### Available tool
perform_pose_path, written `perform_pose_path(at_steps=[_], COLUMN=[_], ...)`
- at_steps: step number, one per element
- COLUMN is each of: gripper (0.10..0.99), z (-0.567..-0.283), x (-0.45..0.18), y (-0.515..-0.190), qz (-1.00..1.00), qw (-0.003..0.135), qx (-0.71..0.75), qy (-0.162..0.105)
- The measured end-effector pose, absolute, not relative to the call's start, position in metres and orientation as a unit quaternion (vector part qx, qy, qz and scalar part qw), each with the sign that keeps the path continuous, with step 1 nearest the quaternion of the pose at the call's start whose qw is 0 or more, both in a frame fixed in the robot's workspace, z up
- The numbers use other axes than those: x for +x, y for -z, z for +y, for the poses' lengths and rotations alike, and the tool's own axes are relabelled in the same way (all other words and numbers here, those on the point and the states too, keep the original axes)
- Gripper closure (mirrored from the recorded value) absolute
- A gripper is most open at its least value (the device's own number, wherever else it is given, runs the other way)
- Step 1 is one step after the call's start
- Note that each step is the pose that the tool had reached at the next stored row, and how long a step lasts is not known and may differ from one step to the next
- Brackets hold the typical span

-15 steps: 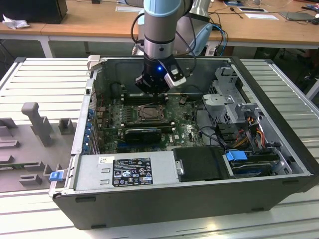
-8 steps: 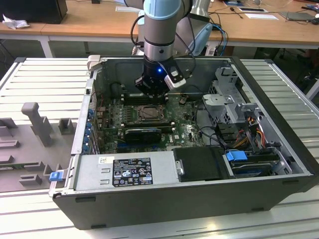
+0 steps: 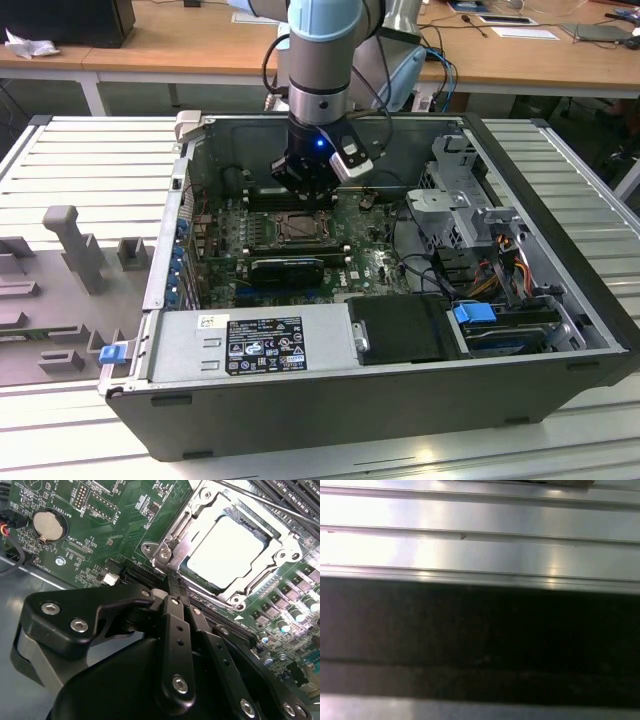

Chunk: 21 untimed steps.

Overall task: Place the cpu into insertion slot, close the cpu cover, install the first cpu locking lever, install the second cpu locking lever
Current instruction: 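Install the first cpu locking lever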

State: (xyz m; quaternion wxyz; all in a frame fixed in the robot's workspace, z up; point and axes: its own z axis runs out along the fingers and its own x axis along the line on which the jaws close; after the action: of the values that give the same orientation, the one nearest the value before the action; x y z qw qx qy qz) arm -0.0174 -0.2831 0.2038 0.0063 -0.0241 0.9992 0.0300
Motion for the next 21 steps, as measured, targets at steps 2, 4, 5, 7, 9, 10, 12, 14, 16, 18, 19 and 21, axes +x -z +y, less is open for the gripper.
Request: perform_pose_path(at_steps=[2,4,5,7,9,10,12,14,16,18,19,21], gripper=[0.980,0.980,0.980,0.980,0.980,0.980,0.980,0.980,0.980,0.980,0.980,0.980], z=[-0.283,-0.283,-0.283,-0.283,-0.283,-0.283,-0.283,-0.284,-0.286,-0.287,-0.288,-0.289], x=[-0.017,-0.017,-0.018,-0.018,-0.017,-0.017,-0.017,-0.017,-0.017,-0.017,-0.017,-0.017], y=[-0.202,-0.201,-0.201,-0.200,-0.201,-0.202,-0.213,-0.218,-0.218,-0.218,-0.218,-0.218], qz=[0.999,0.999,0.999,0.999,0.999,0.999,0.999,0.999,0.999,0.999,0.999,0.999], qw=[0.006,0.006,0.006,0.006,0.007,0.007,0.006,0.006,0.006,0.006,0.006,0.006], qx=[-0.024,-0.024,-0.024,-0.025,-0.025,-0.025,-0.025,-0.025,-0.025,-0.025,-0.025,-0.025], qy=[-0.030,-0.029,-0.030,-0.032,-0.033,-0.034,-0.032,-0.031,-0.031,-0.031,-0.031,-0.031])
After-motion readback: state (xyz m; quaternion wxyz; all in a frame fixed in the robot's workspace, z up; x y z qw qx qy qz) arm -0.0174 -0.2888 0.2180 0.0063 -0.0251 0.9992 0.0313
